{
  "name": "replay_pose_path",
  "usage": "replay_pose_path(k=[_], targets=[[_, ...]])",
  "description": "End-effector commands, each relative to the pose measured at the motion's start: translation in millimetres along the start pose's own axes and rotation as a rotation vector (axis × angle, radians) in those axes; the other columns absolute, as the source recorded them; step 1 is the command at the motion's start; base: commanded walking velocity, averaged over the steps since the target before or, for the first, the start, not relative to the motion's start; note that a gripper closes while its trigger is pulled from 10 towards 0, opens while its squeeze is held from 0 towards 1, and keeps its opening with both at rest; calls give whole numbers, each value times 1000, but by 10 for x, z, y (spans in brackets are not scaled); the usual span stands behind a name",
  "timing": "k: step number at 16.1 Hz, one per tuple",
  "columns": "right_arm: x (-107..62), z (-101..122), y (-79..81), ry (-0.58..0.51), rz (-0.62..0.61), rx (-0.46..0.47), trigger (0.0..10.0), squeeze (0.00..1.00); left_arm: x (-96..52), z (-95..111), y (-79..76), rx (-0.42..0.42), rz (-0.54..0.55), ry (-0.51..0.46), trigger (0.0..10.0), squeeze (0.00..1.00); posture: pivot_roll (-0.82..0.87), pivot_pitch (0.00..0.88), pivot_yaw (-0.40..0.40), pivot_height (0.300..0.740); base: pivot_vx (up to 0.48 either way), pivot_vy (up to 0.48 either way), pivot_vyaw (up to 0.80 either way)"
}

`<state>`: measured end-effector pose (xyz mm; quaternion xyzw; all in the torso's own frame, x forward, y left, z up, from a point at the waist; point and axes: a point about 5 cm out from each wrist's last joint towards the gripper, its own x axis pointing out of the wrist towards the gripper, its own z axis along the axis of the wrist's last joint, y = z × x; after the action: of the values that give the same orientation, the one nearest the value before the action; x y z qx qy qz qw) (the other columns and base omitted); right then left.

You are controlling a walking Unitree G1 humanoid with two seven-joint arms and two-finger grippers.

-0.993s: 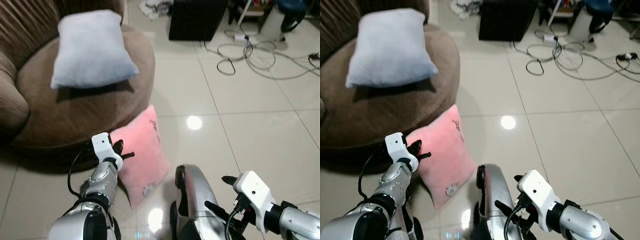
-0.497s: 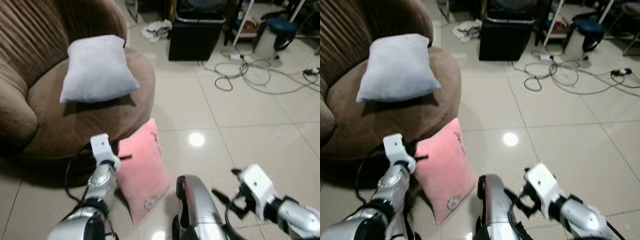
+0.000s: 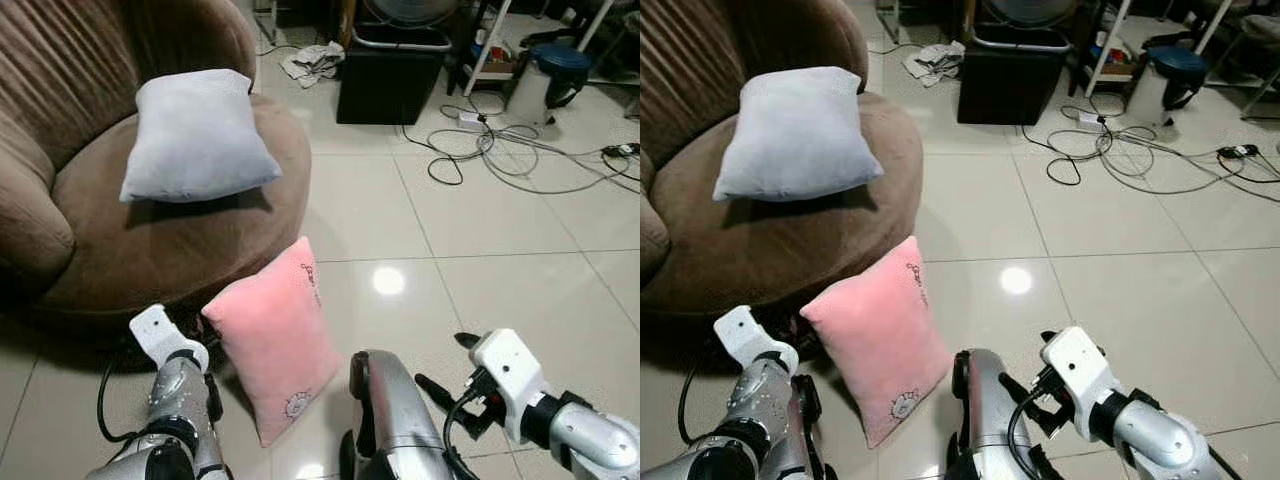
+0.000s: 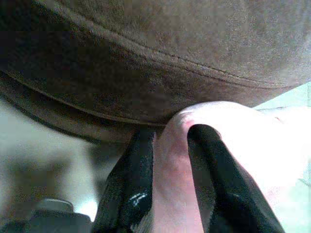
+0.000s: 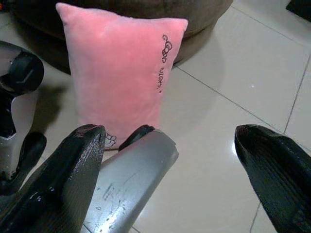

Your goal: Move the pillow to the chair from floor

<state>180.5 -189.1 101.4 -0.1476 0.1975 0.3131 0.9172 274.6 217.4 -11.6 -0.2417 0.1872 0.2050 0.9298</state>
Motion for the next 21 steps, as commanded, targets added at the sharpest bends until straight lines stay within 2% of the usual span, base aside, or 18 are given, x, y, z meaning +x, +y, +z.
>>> replay_pose_path(k=[1, 2, 5, 7, 8, 9, 11, 12, 14, 16, 21], targets=[[-58, 41, -44, 2, -11, -10, 10000, 0, 5, -17, -58, -57, -26, 11, 10000, 1000, -256, 134, -111, 521, 0, 0, 0], [-81, 66, -45, 0, -8, -14, 10000, 0, 13, -8, -86, -100, -42, 10, 10000, 1000, -260, 137, -116, 521, 0, 0, 0], [-133, 142, -31, -12, 1, -20, 10000, 0, 16, -10, -127, -140, -80, 14, 10000, 1000, -293, 149, -131, 521, 0, 0, 0], [-165, 179, -34, -21, 5, -17, 10000, 0, 3, -57, -219, -96, -164, 42, 10000, 1000, -292, 148, -133, 521, 0, 0, 0], [-176, 176, -50, -23, 0, -11, 10000, 0, -11, -93, -274, -3, -214, 56, 10000, 1000, -287, 149, -128, 521, 0, 0, 0], [-169, 170, -61, -22, -5, -9, 10000, 0, -14, -98, -300, 50, -235, 58, 10000, 0, -299, 141, -117, 521, 0, 0, 0], [-197, 217, -65, -32, -14, -14, 10000, 0, 9, -37, -279, 63, -214, 40, 10000, 0, -337, 134, -118, 521, 0, 0, 0], [-294, 306, -92, -40, -22, -23, 10000, 0, 37, 38, -234, 81, -175, 21, 10000, 0, -404, 139, -134, 521, 0, 0, 0], [-433, 378, -123, -35, -22, -40, 10000, 0, 48, 81, -180, 26, -141, 0, 10000, 0, -445, 141, -145, 521, 0, 0, 0], [-615, 453, -158, -16, -18, -64, 10000, 0, 35, 54, -152, -35, -130, -1, 10000, 0, -510, 108, -180, 521, 0, 0, 0], [-813, 584, -292, 37, -34, -112, 10000, 0, 16, 14, -101, -11, -53, -6, 10000, 0, -563, 90, -249, 521, 0, 0, 0]])
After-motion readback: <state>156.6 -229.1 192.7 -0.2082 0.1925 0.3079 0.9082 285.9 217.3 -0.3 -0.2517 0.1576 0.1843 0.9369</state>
